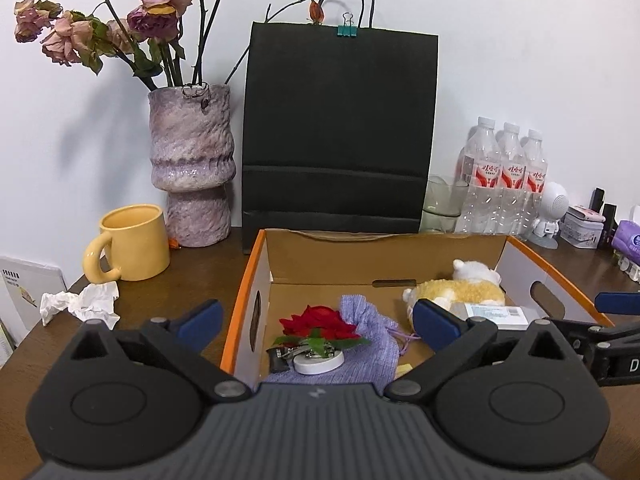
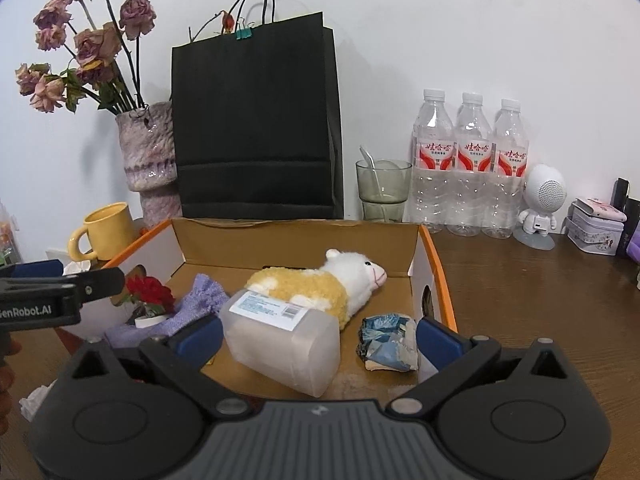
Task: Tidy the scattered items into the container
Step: 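Carry the tissue over the box and open the left tool, then grasp the second crumpled white tissue with the left tool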
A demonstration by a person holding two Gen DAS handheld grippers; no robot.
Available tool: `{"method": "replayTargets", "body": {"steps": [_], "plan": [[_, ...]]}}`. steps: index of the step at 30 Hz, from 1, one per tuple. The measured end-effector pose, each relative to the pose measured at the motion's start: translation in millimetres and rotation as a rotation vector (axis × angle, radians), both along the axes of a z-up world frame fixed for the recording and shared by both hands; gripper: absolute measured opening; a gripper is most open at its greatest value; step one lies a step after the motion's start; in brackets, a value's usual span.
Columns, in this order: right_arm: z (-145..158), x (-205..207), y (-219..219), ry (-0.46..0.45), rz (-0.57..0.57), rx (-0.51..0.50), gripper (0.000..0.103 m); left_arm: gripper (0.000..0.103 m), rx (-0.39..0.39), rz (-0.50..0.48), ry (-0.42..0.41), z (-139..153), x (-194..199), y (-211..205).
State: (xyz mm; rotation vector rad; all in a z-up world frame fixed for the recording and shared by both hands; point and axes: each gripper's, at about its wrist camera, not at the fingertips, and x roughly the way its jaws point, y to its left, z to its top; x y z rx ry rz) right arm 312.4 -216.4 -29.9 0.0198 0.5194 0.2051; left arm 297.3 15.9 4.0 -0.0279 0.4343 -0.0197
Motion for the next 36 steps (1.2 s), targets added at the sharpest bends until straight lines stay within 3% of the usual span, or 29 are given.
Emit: {"method": "replayTargets", "body": {"steps": [15, 21, 27, 36], "plan": [[2, -3, -3, -0.009, -0.012, 0.007, 0.103, 0.103, -0.005, -0.003, -0.008, 5, -5, 4], [8, -29, -12, -0.030, -0.020, 0.000, 0.103, 0.103, -0.008, -0.004, -0.017, 10, -25, 23], [-6, -59, -19, 0.005, -0.032, -0.023, 0.103, 0.103, 0.015, 0.023, 0.055, -7, -49, 45], [-36, -64, 0, 0.100, 0.004, -0.025, 0.096, 0.103, -0.009, 0.017, 0.169, -43, -68, 49]]}}
